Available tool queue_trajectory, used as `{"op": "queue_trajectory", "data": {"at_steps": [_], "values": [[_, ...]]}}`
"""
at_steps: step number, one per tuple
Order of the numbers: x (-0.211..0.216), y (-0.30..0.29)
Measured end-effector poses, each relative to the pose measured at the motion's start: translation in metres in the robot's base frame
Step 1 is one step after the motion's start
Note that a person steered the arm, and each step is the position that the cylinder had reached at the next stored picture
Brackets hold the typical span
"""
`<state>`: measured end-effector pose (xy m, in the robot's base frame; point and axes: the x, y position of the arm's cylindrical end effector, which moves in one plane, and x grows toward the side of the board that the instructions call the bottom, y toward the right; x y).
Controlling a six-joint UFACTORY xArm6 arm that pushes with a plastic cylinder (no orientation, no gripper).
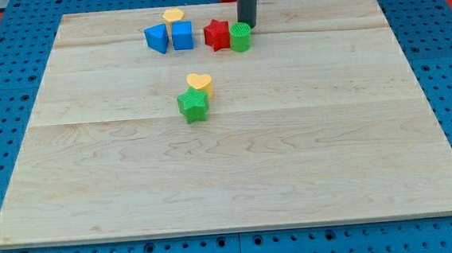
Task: Separate the green circle from the red star
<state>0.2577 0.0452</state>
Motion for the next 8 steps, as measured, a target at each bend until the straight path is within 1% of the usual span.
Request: {"op": "queue_trajectory", "data": {"at_steps": [2,3,4,5,6,8], "values": [[0.038,0.007],[0.036,0.007],[0.017,0.003],[0.012,-0.02],[0.018,-0.029],[0.071,0.004]]}}
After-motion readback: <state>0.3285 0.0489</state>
